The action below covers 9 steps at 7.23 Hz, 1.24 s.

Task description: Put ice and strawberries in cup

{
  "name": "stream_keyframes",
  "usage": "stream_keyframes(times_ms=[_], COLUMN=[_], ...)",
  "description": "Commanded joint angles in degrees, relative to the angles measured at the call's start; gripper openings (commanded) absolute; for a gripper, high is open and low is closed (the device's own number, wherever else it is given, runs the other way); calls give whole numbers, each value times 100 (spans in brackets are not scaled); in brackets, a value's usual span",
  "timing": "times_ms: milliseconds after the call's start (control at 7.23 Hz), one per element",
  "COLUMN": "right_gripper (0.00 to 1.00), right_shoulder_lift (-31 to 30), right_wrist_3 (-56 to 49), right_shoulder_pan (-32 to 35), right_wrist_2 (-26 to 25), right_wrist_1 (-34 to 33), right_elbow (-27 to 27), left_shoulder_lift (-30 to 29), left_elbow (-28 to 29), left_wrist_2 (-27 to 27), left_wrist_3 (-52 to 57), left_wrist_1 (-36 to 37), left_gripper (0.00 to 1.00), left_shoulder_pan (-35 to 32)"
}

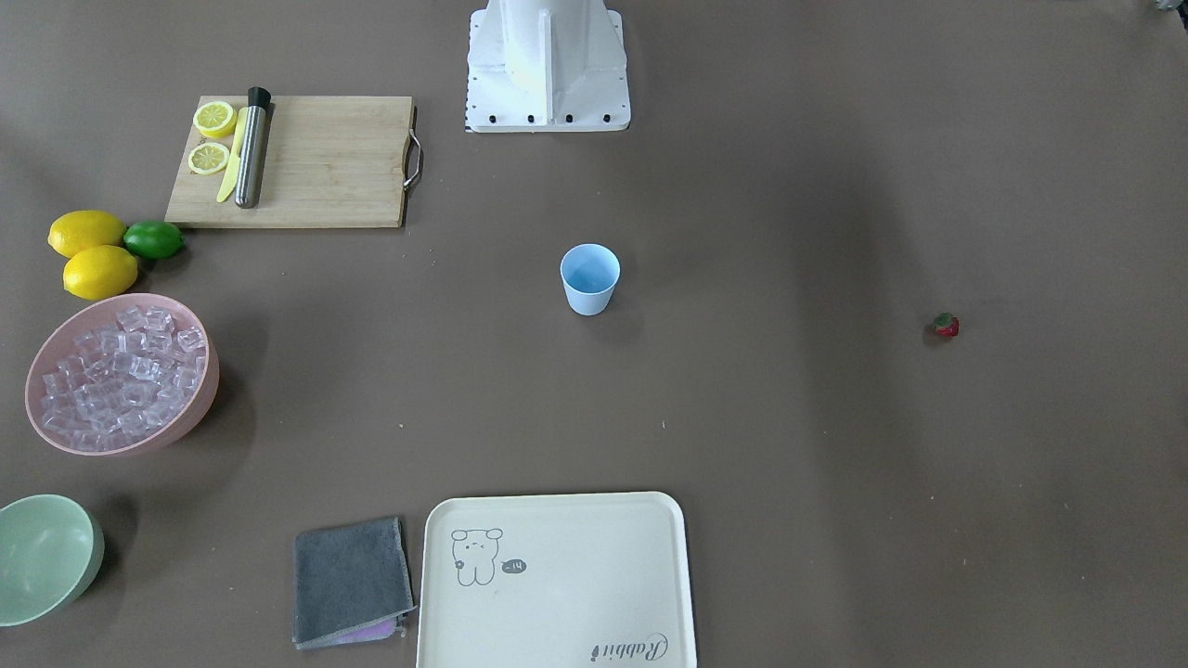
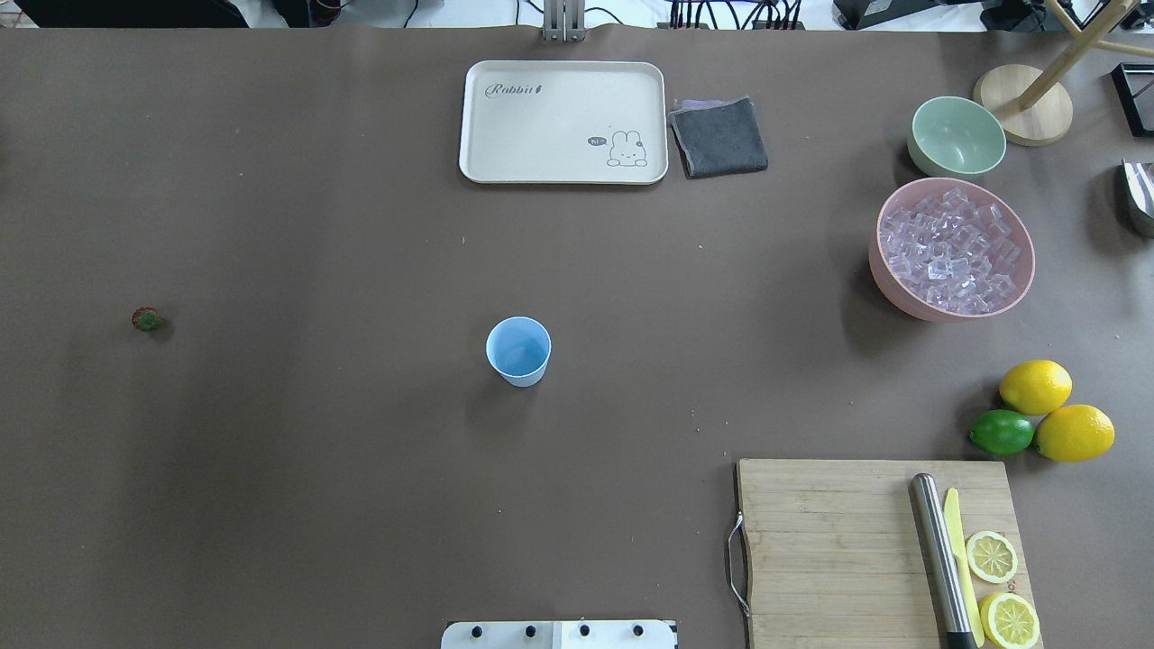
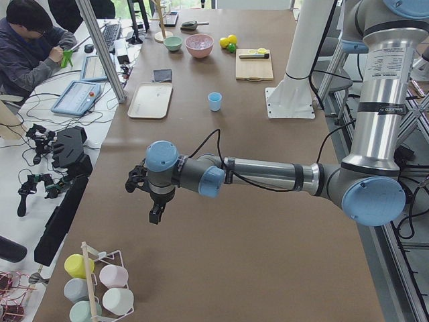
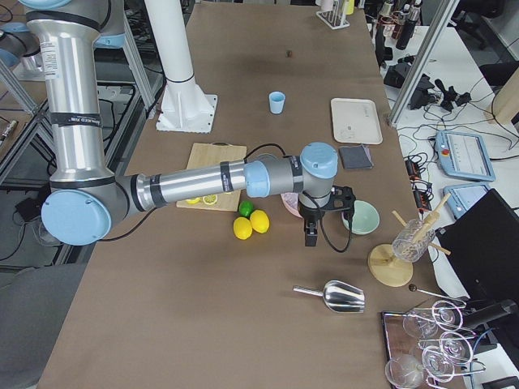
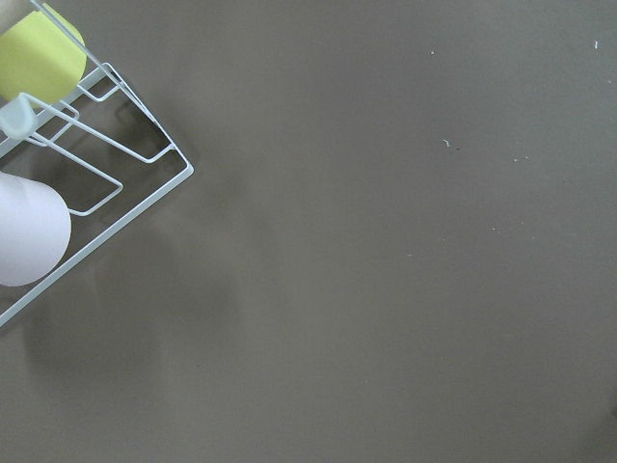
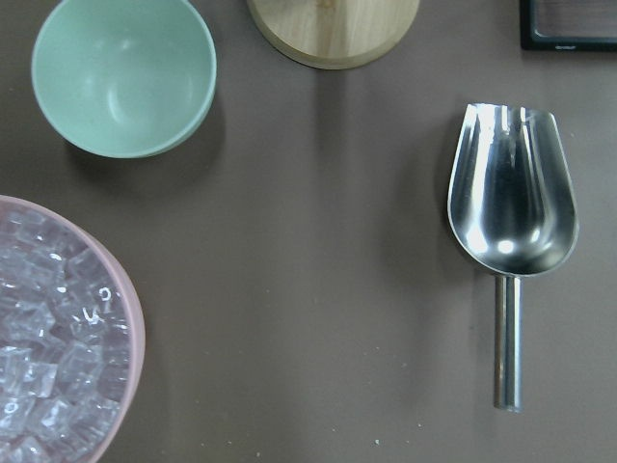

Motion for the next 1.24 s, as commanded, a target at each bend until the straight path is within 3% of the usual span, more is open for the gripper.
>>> stream_keyframes(times_ms=[0,276,1106], right_gripper=[100,100,99], right_shoulder_lift=[323,648,983], right_wrist_3=[276,975,1928], right_shoulder_pan=[-612,-1324,-2310], right_wrist_2=[-209,-746,-1353], right_wrist_1=[0,0,0], right_elbow=[1,10,-8], left_shoulder_lift=[-7,-7,-7], left_elbow=[18,26,35], left_wrist_2=[3,3,3], left_wrist_3=[7,7,7], left_wrist_1=[0,0,0], left_gripper=[98,97,97], left_shoulder_pan=[61,61,61])
